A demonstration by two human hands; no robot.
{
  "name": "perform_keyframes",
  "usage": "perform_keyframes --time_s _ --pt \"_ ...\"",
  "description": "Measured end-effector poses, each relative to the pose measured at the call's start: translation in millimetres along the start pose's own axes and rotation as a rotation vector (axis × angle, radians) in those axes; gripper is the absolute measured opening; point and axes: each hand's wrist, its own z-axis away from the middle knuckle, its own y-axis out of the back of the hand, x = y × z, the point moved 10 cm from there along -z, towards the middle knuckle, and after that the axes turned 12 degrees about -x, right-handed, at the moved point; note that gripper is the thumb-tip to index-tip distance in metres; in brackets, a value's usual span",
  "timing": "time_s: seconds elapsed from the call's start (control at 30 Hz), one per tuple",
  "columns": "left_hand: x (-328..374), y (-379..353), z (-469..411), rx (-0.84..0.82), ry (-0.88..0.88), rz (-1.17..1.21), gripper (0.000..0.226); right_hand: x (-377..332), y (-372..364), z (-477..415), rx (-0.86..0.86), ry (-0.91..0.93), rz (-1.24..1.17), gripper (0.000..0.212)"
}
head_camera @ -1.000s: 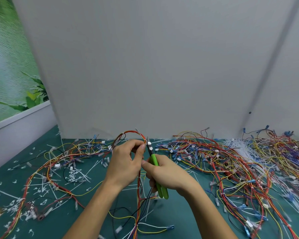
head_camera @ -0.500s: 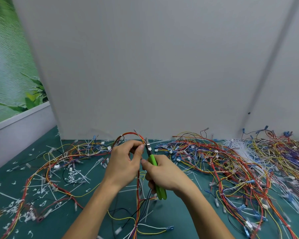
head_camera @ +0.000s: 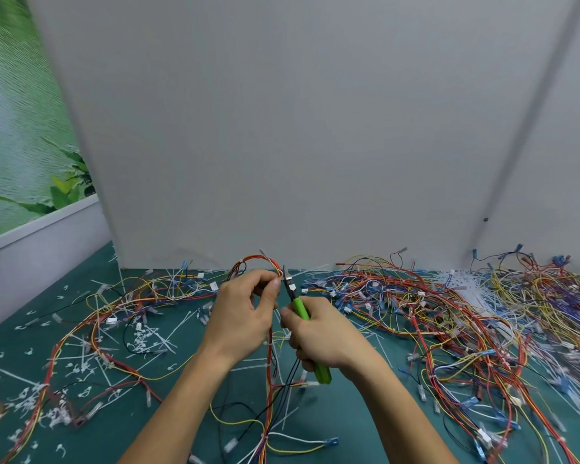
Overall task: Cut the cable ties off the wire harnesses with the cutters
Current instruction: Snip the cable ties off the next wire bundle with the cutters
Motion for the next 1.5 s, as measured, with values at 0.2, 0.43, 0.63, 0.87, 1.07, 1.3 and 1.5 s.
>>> perform_keyframes --time_s 0.2,0.43,0.63,0.87,1.07,1.3,1.5 --pt "-3 0 -1 0.001 0.018 0.019 0.010 -3 -7 1 -0.051 0.011 -0.032 0.025" --pt "-5 -3 -1 -0.014 0.013 0.012 0.010 1 -1 -2 -0.002 -0.015 0.093 0.022" --pt "-6 -3 -1 -0.018 0.016 0.019 0.009 2 6 -3 0.052 -0.009 0.138 0.022" --pt "-11 -5 0 -0.011 0.041 0.041 0.009 1 -7 -2 -0.040 -0.031 0.069 0.028" --pt "-12 -7 0 -0.003 0.043 0.061 0.009 2 -2 -3 -0.012 -0.030 0.092 0.023" --pt "-12 -6 0 0.003 0.041 0.064 0.008 2 -1 -1 -0.007 -0.030 0.057 0.023" --pt "-12 -7 0 -0.002 0.058 0.075 0.009 0 -6 -1 -0.013 -0.055 0.101 0.027"
